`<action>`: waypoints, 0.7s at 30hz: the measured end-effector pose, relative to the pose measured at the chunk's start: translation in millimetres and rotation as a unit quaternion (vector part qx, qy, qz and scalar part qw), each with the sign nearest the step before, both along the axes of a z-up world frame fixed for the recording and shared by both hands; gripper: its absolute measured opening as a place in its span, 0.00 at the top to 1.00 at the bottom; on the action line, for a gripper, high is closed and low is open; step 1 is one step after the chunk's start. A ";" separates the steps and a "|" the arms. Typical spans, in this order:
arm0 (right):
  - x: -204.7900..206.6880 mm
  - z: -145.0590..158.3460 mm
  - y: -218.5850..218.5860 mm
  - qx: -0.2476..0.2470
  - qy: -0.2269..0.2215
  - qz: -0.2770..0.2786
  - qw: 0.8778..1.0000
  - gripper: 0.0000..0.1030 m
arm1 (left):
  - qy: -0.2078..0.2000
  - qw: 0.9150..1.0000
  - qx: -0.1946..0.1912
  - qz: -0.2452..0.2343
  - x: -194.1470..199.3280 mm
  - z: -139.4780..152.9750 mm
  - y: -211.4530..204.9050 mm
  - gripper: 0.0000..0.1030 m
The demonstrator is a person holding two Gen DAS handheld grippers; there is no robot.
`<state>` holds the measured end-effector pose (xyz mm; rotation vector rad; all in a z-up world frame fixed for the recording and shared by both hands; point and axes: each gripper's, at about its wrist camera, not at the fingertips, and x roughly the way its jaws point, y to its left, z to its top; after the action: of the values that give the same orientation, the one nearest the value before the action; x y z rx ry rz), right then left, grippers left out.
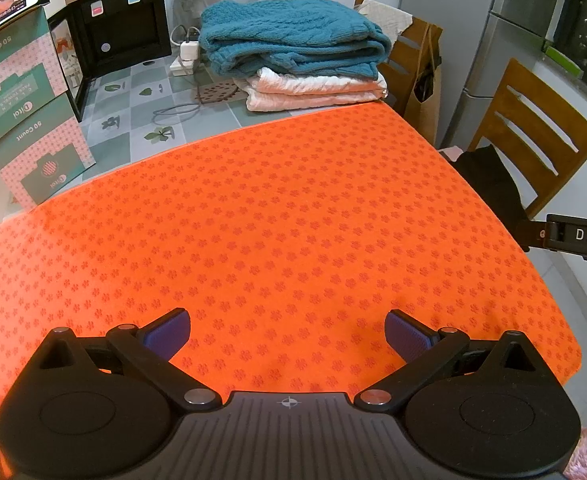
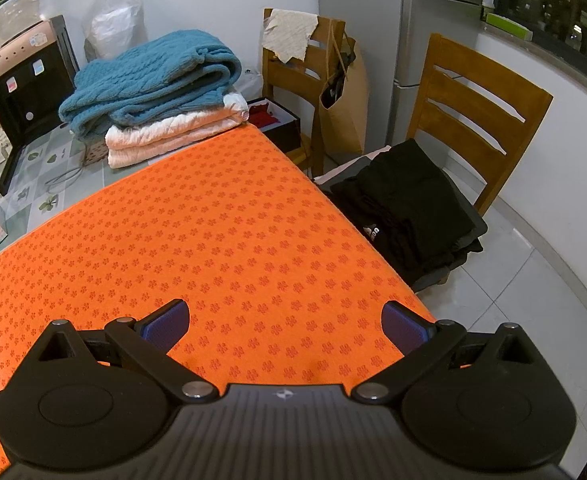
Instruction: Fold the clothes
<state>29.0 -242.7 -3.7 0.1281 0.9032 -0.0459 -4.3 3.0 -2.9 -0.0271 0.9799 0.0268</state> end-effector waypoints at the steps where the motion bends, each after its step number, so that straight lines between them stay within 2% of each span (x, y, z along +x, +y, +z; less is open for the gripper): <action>1: -0.5 0.1 -0.3 0.000 0.000 0.000 1.000 0.00 | 0.000 1.000 0.000 0.000 -0.1 -0.2 0.1 0.00; 21: -7.8 2.1 -3.4 -0.004 0.000 -0.008 1.000 0.00 | 0.008 1.000 -0.013 -0.001 -2.6 0.1 3.3 0.00</action>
<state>21.1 -246.1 -1.6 0.1282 0.9012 -0.0653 -6.9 6.3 -2.9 -0.0489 0.9972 0.0129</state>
